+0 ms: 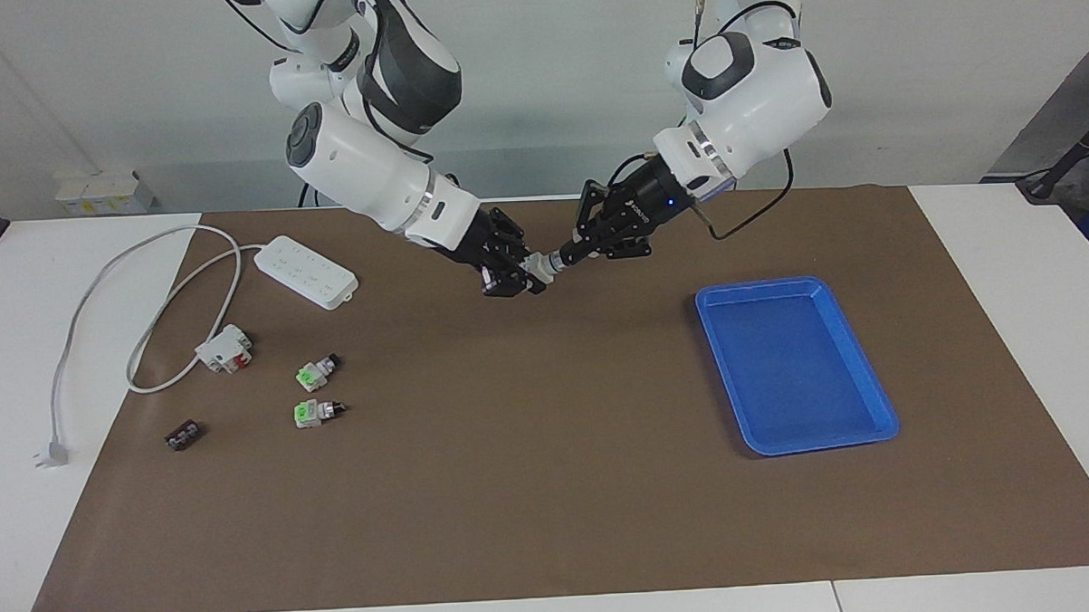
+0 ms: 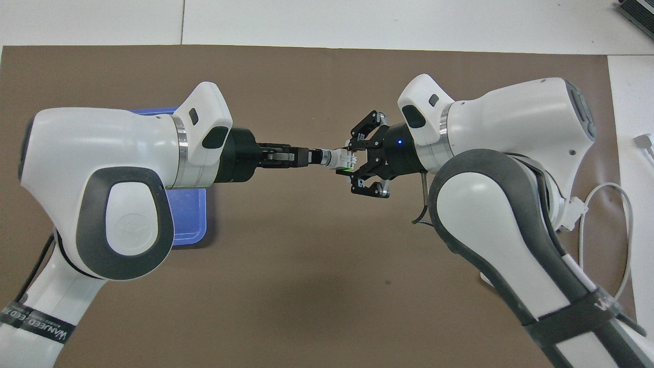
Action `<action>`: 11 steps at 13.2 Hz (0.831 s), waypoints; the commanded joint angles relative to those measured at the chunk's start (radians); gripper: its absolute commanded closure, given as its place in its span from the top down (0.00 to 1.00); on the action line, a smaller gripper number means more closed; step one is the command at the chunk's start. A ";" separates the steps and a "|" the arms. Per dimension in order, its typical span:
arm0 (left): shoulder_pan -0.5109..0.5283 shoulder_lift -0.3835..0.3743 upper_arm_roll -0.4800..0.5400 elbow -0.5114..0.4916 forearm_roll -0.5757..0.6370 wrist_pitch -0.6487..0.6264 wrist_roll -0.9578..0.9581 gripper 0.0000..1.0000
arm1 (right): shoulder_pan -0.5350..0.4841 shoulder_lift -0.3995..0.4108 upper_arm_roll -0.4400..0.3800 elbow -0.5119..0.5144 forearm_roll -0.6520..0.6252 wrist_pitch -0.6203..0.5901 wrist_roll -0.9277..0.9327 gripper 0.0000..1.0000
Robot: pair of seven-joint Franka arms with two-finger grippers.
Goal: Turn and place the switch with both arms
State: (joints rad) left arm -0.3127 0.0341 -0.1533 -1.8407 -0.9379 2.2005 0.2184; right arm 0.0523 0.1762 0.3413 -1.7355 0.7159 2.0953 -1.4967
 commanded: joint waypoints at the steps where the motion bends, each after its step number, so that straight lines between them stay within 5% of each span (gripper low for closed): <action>1: -0.016 -0.014 0.011 -0.031 -0.015 0.016 0.004 0.00 | 0.001 -0.037 -0.001 -0.038 0.023 0.020 0.018 0.00; 7: -0.029 -0.020 0.011 -0.055 -0.015 0.044 -0.219 0.00 | 0.001 -0.038 -0.001 -0.042 0.023 0.020 0.018 0.00; 11: -0.052 -0.020 0.011 -0.055 -0.012 0.044 -0.552 0.00 | 0.001 -0.038 -0.002 -0.044 0.023 0.020 0.018 0.00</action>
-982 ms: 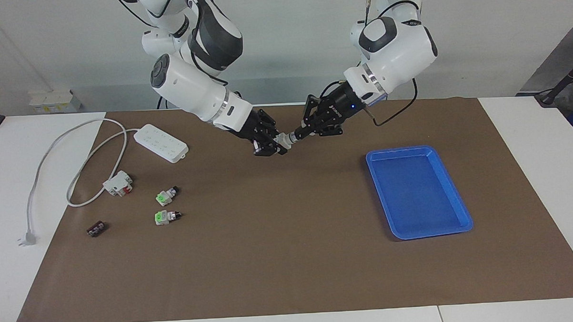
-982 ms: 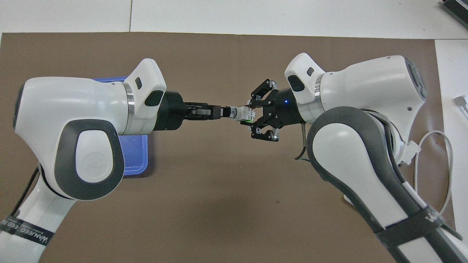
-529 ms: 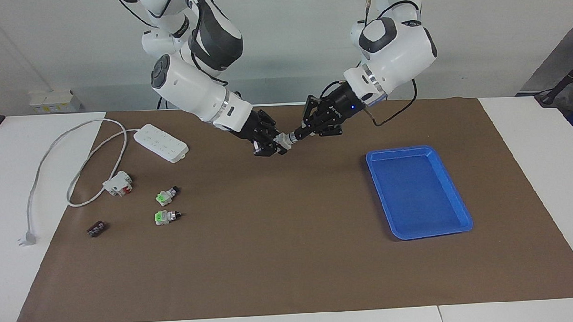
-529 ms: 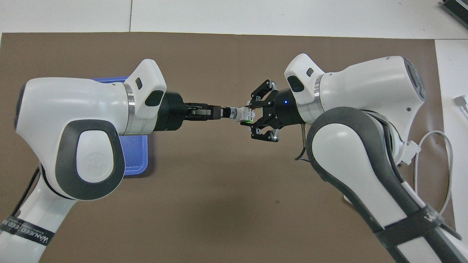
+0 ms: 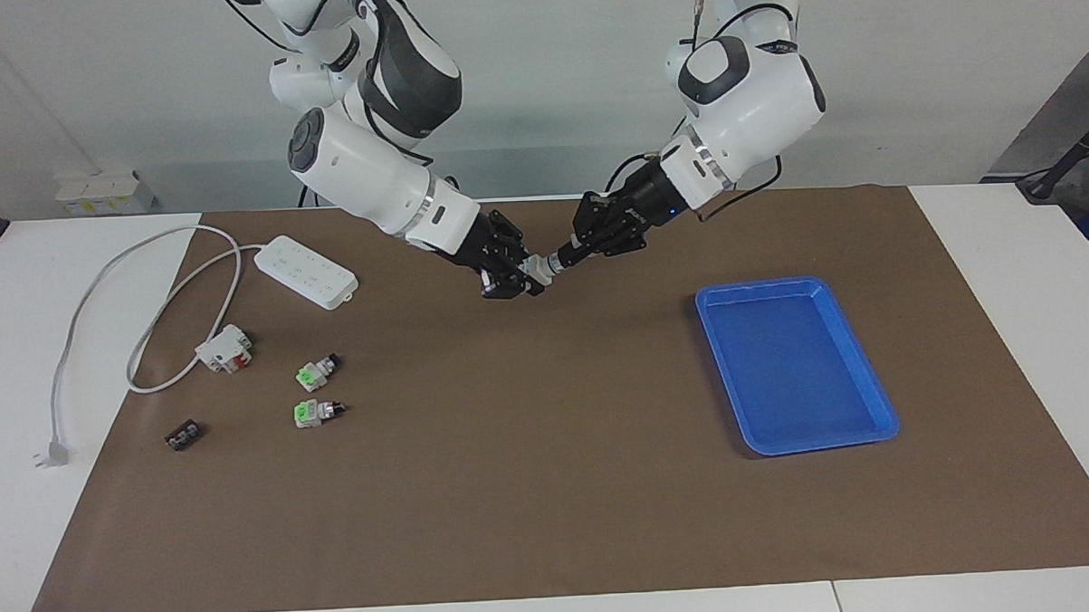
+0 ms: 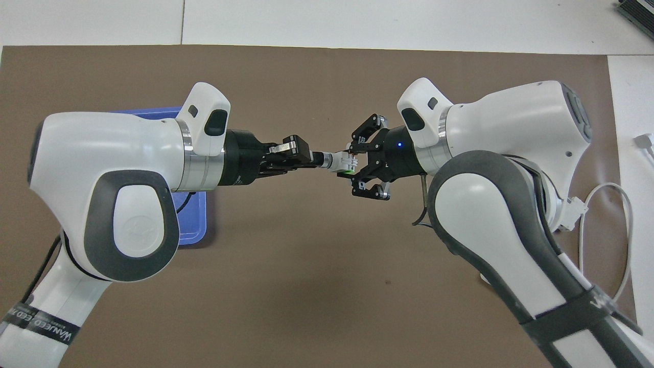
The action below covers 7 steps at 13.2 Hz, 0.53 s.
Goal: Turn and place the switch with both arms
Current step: 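Open the right gripper and release the switch to the left gripper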
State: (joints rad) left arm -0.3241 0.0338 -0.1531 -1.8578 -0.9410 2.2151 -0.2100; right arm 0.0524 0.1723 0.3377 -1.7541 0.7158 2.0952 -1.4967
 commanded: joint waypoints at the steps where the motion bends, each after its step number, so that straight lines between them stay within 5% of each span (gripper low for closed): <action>1: -0.043 -0.020 0.009 -0.038 -0.009 0.029 -0.178 0.00 | 0.001 -0.034 0.001 -0.025 0.024 0.020 0.020 0.00; 7: -0.050 -0.020 0.010 -0.040 -0.005 0.029 -0.616 0.00 | 0.001 -0.037 0.001 -0.033 0.017 0.020 0.020 0.00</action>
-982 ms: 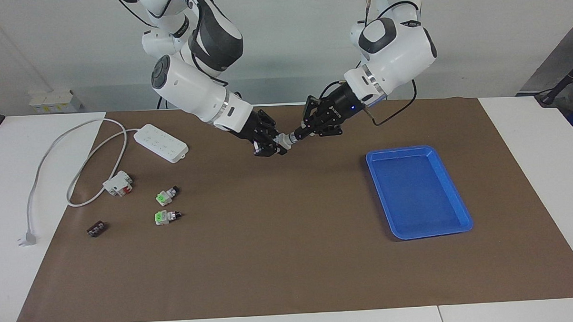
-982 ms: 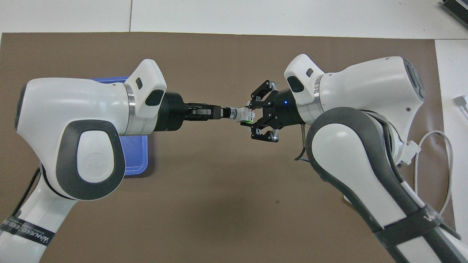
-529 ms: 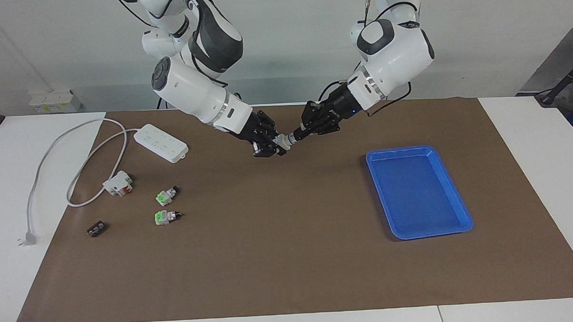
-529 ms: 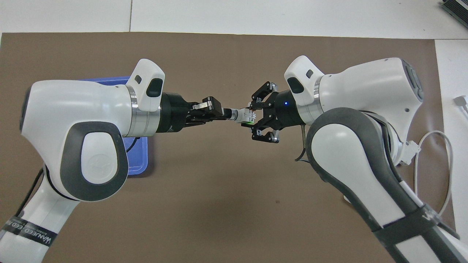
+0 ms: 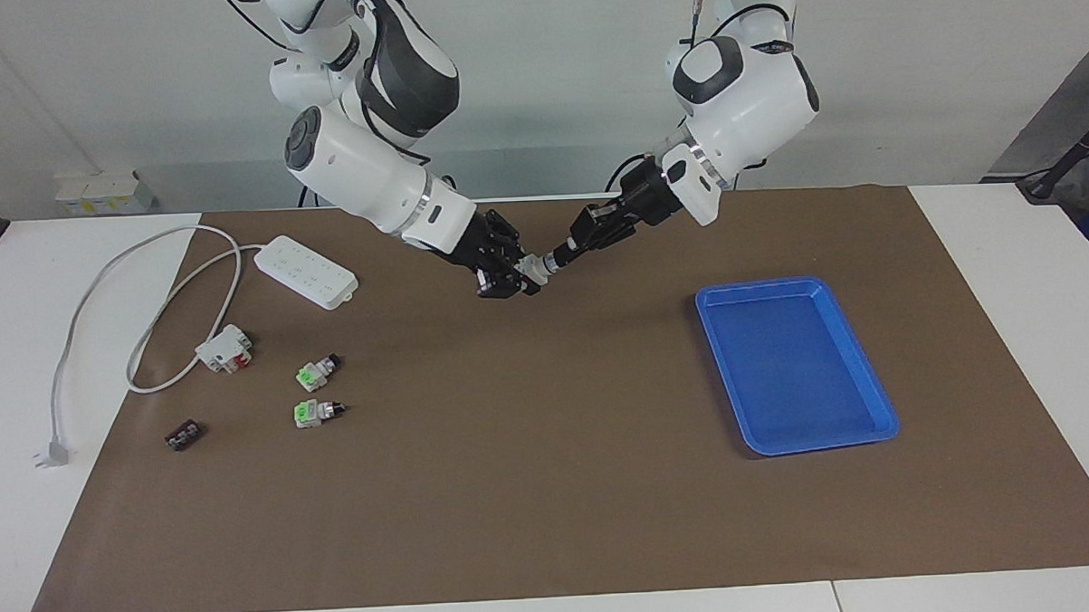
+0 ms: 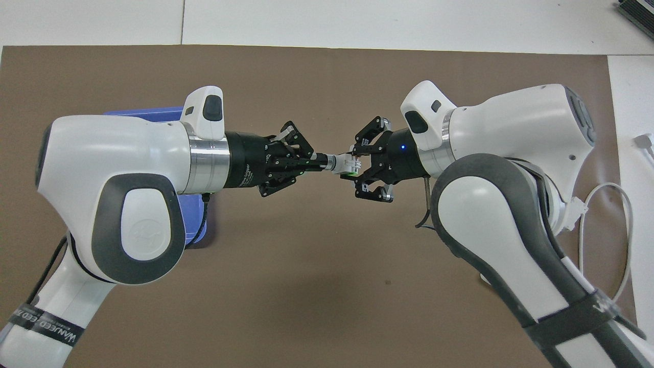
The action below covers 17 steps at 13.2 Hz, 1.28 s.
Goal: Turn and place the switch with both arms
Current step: 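Open the right gripper and release the switch to the left gripper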
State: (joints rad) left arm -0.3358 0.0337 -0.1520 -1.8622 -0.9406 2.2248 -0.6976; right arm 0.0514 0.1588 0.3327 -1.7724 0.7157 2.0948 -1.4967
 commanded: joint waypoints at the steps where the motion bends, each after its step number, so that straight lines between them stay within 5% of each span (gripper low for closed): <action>1: -0.038 -0.020 0.009 -0.035 -0.006 0.019 -0.207 0.00 | 0.001 -0.025 0.006 -0.016 0.016 0.021 0.018 0.00; 7: -0.038 -0.020 0.009 -0.046 -0.004 0.070 -0.454 0.00 | 0.001 -0.025 0.006 -0.019 0.016 0.021 0.024 0.00; 15: -0.043 -0.018 0.009 -0.048 0.013 0.099 -0.447 0.00 | 0.002 -0.025 0.006 -0.019 0.016 0.025 0.027 0.00; 16: -0.043 -0.018 0.009 -0.048 0.014 0.099 -0.447 0.00 | 0.004 -0.027 0.009 -0.018 0.016 0.054 0.032 0.99; 17: -0.043 -0.018 0.009 -0.048 0.020 0.099 -0.447 0.00 | 0.011 -0.034 0.008 -0.018 0.016 0.062 0.045 1.00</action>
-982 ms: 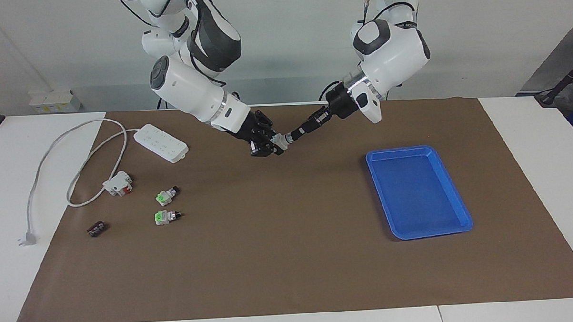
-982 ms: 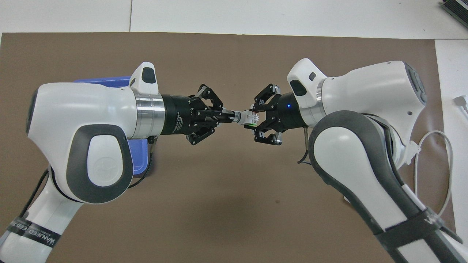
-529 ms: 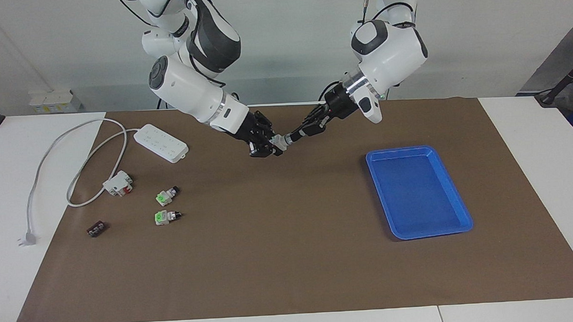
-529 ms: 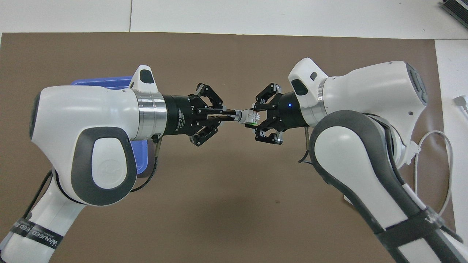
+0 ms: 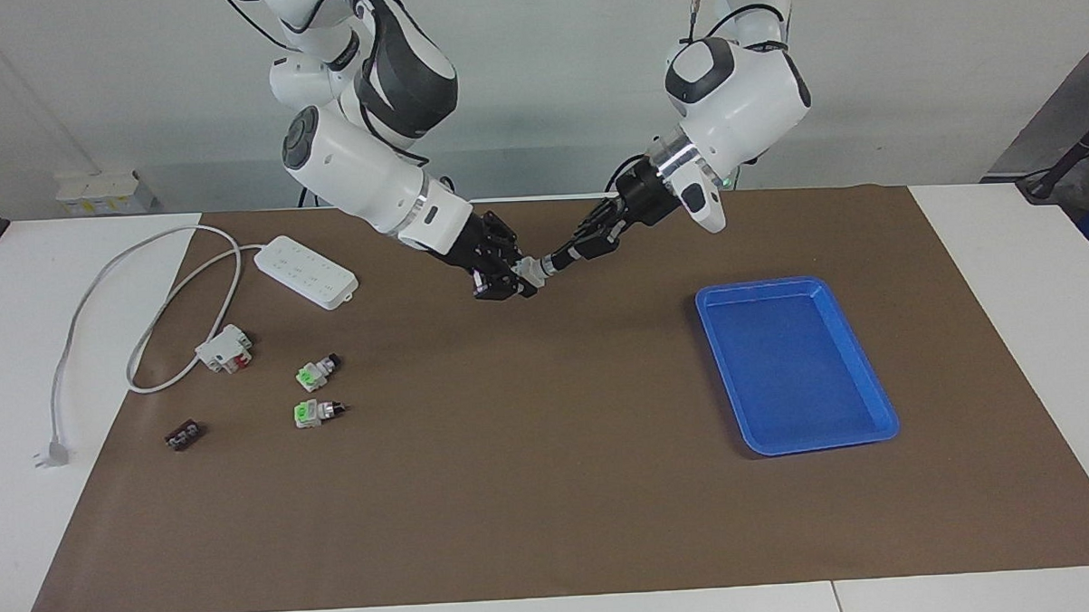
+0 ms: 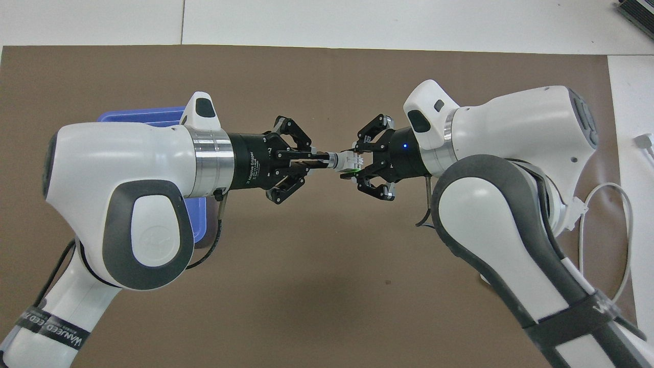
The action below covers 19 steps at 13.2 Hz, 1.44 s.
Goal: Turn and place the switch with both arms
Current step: 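Open the right gripper and release the switch to the left gripper, then carry the switch into the blue tray with the left gripper while the right gripper retracts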
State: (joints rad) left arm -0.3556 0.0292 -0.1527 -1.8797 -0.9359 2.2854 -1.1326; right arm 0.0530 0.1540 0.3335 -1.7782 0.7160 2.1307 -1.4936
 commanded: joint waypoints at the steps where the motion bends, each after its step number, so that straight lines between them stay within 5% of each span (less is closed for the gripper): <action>1: -0.022 -0.014 0.010 -0.032 0.017 0.039 -0.012 0.00 | 0.011 -0.030 0.007 -0.012 0.016 0.031 0.047 1.00; 7: -0.023 -0.015 0.009 -0.044 0.259 0.019 -0.003 0.00 | 0.002 -0.041 -0.001 0.005 -0.096 0.035 0.053 1.00; 10: -0.013 -0.028 0.010 -0.045 0.492 -0.104 0.036 0.00 | -0.028 -0.045 -0.005 0.029 -0.203 0.037 0.079 1.00; 14: 0.038 -0.043 0.019 -0.038 0.685 -0.302 0.261 0.00 | -0.070 -0.045 -0.005 0.078 -0.383 0.020 0.117 1.00; 19: 0.119 -0.049 0.021 -0.044 0.804 -0.328 0.523 0.00 | -0.124 -0.057 -0.007 0.085 -0.478 0.024 0.174 1.00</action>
State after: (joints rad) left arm -0.2737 0.0016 -0.1291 -1.9049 -0.1694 1.9752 -0.7158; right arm -0.0477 0.1089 0.3170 -1.6976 0.2965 2.1523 -1.3582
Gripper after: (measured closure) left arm 0.894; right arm 0.000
